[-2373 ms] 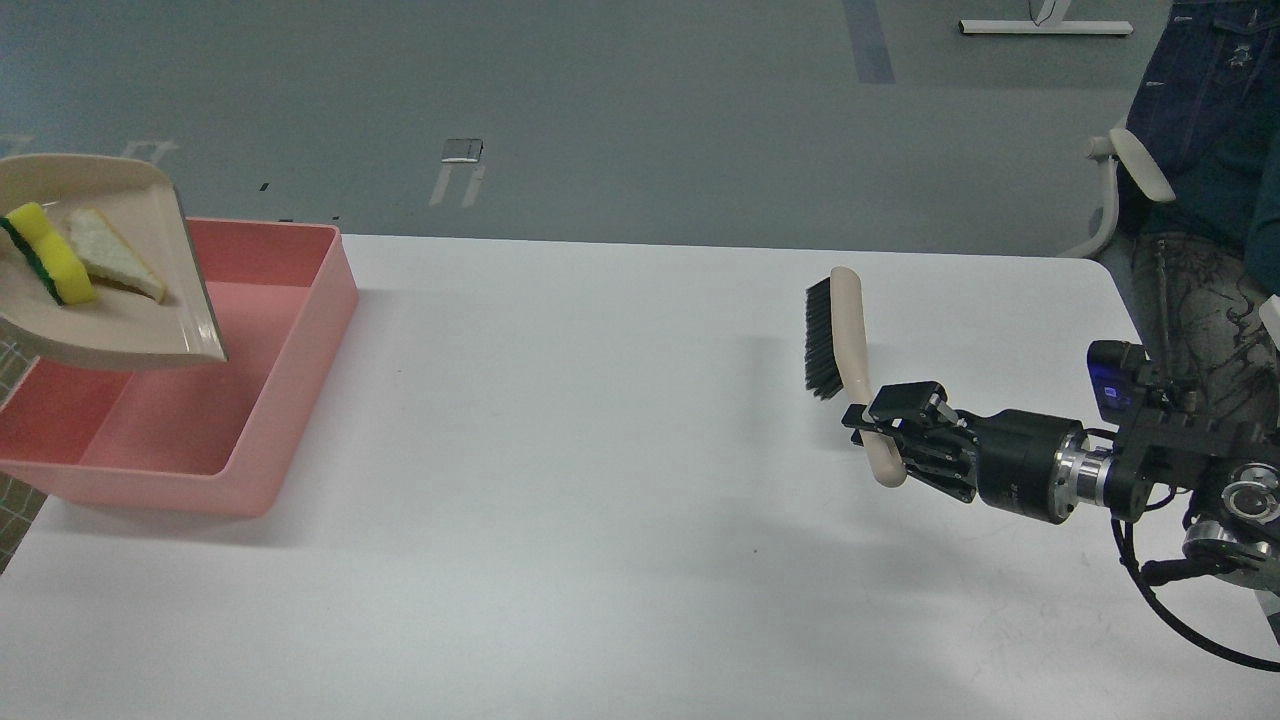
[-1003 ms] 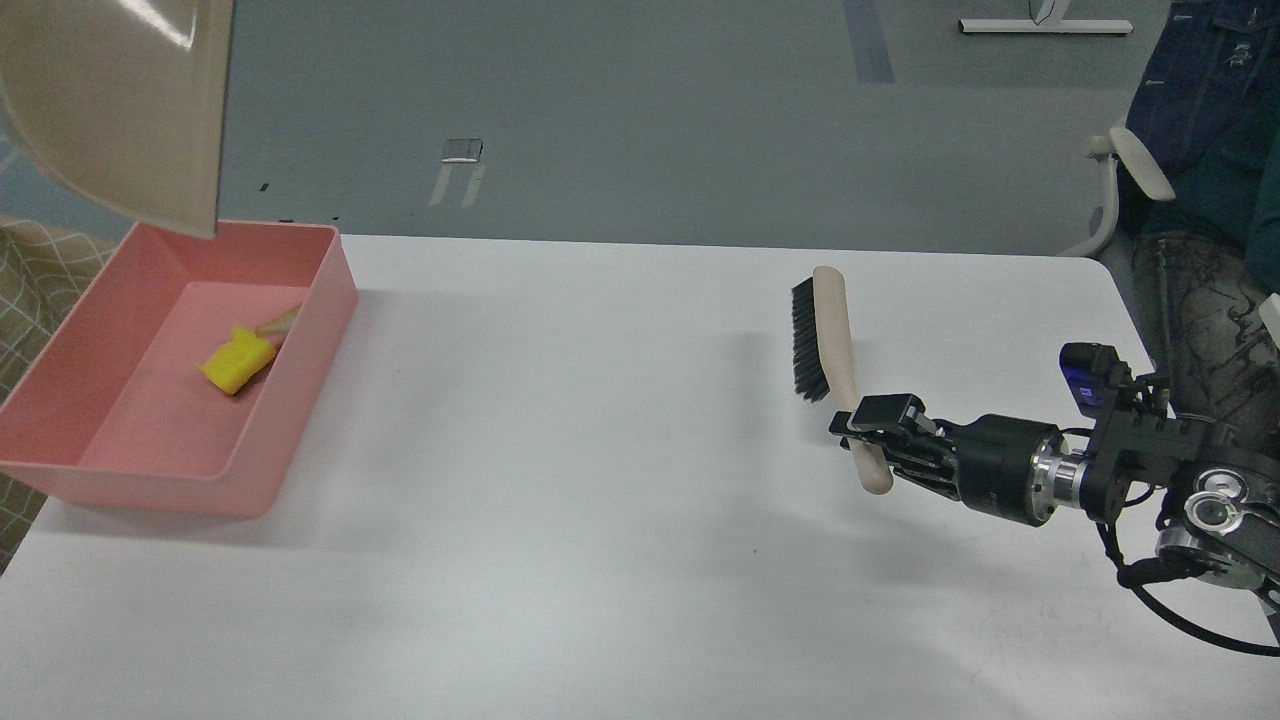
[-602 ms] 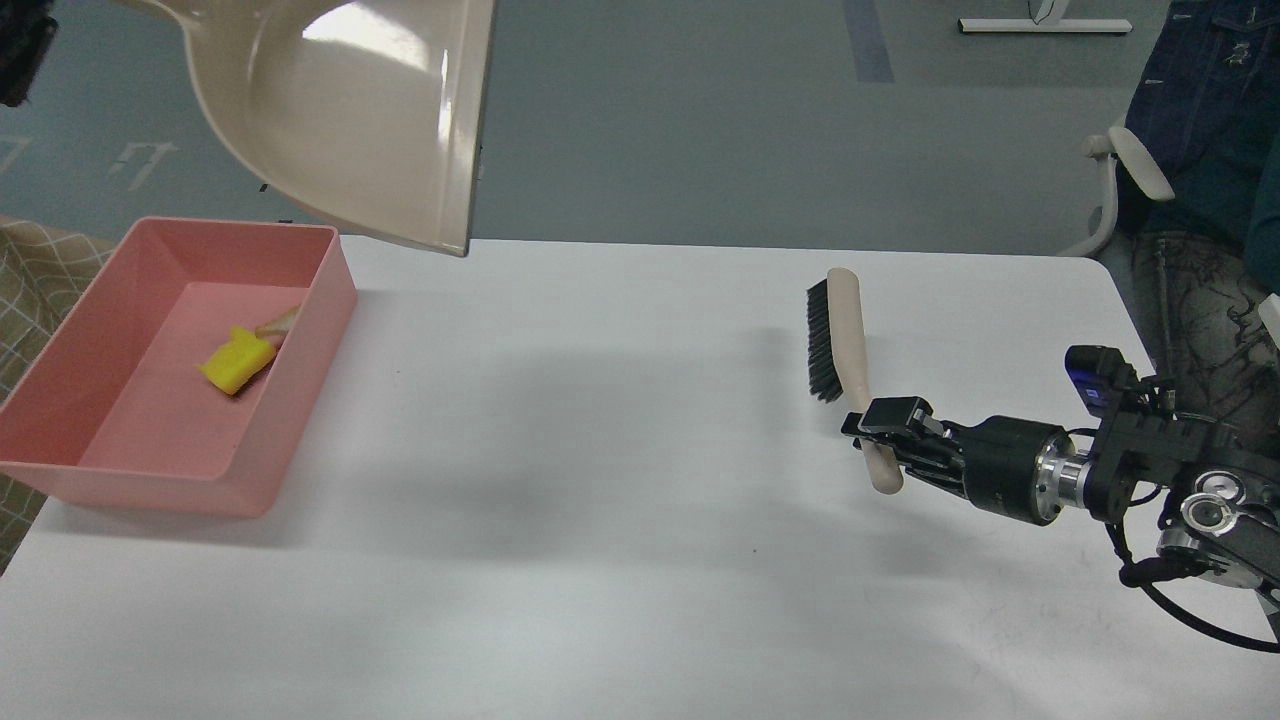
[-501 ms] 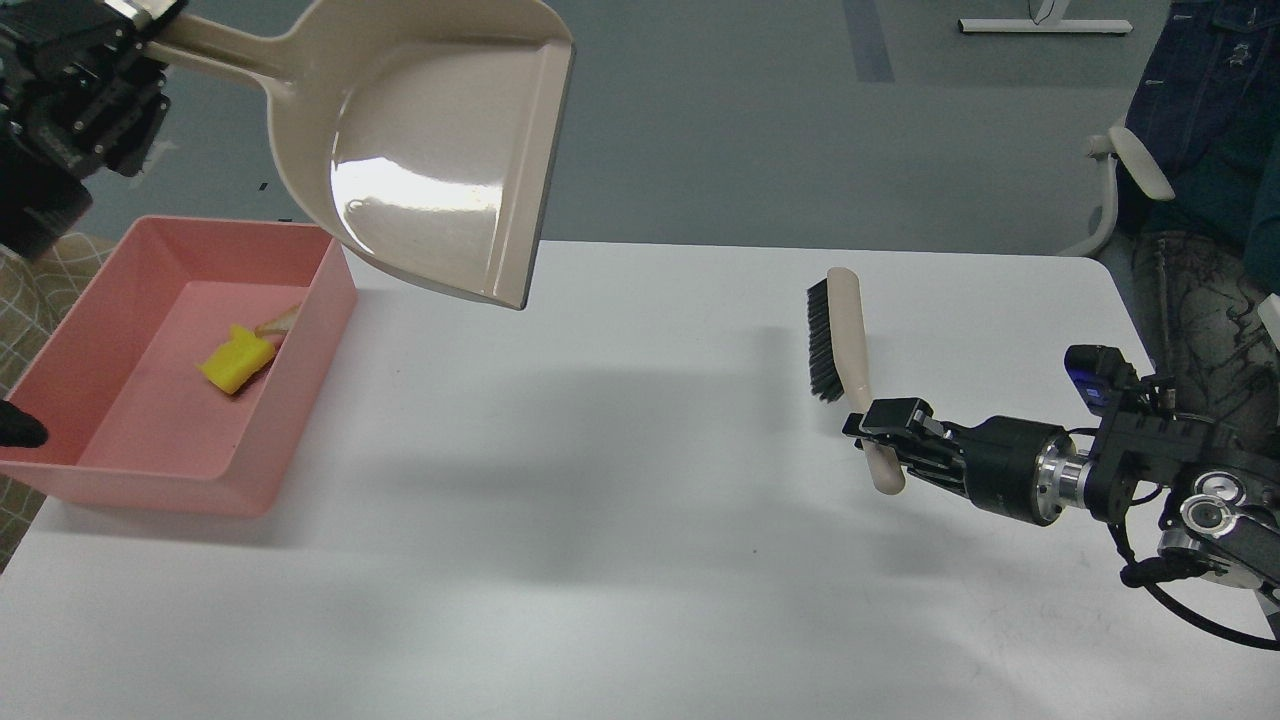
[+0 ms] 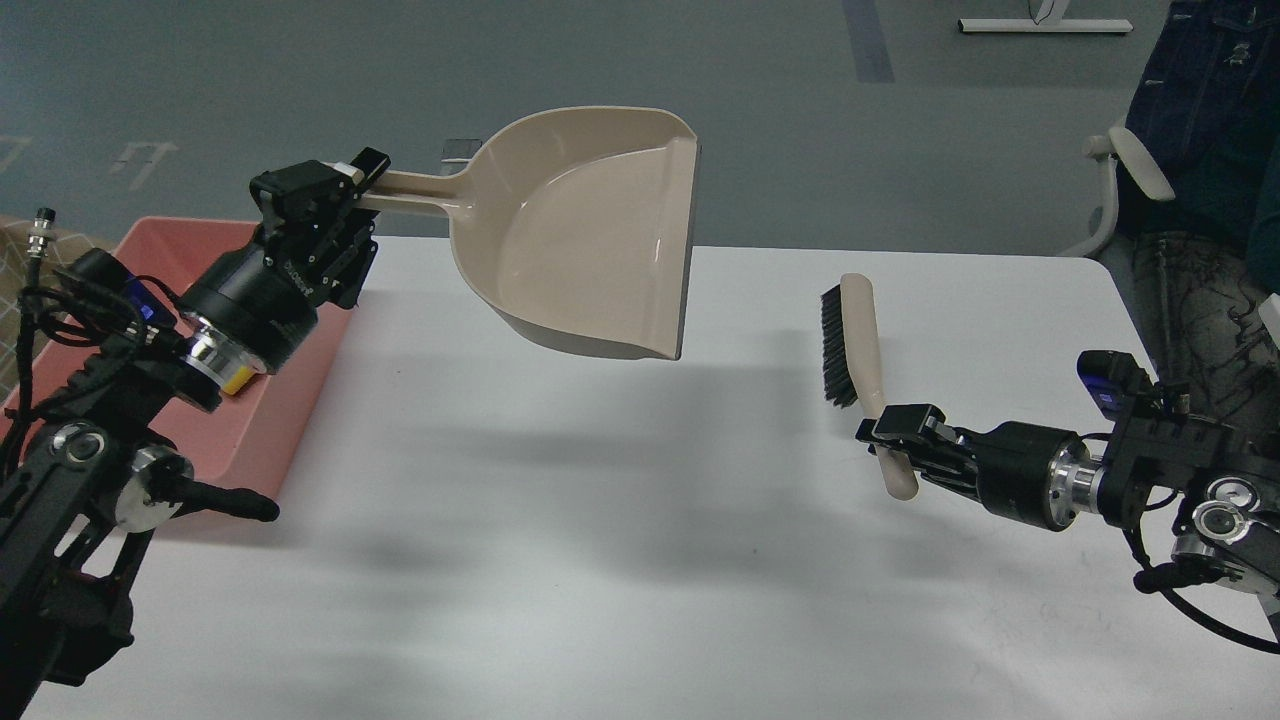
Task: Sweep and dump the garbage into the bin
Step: 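Bring the dustpan back and lower it onto the table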
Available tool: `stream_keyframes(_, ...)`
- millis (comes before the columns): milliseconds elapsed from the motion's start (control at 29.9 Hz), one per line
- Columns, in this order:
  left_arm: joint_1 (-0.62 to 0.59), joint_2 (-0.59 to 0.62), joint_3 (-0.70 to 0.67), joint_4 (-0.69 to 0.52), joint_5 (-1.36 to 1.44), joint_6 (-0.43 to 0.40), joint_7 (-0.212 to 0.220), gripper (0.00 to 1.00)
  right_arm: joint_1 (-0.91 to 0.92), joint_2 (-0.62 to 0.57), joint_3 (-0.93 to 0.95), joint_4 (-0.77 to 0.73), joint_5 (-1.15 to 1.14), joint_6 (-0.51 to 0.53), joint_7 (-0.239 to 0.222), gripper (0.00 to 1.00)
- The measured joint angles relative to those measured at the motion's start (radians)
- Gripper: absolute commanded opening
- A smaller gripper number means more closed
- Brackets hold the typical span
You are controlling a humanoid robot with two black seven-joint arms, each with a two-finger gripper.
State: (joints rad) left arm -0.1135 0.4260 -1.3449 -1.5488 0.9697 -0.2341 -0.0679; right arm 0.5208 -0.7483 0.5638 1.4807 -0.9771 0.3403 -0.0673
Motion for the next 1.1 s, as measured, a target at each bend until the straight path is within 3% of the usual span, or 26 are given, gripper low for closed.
stream_keyframes(167, 0.003, -0.037, 0.062, 0.041, 0.038, 0.063, -0.015, 0.0, -0.008, -0.005, 0.0, 0.003, 0.0, 0.0, 0.0, 0.02)
stream_keyframes(435, 0.009, -0.085, 0.082, 0.113, 0.076, 0.087, -0.052, 0.0, -0.013, -0.016, 0.0, 0.002, -0.003, 0.005, 0.0, 0.03)
stream_keyframes(735, 0.011, -0.091, 0.163, 0.228, 0.247, 0.152, -0.215, 0.0, -0.019, -0.063, -0.001, 0.027, -0.004, 0.044, 0.028, 0.03)
stream_keyframes(1103, 0.006, -0.096, 0.268, 0.317, 0.254, 0.258, -0.342, 0.0, -0.034, -0.071, -0.006, 0.028, -0.006, 0.049, 0.03, 0.04)
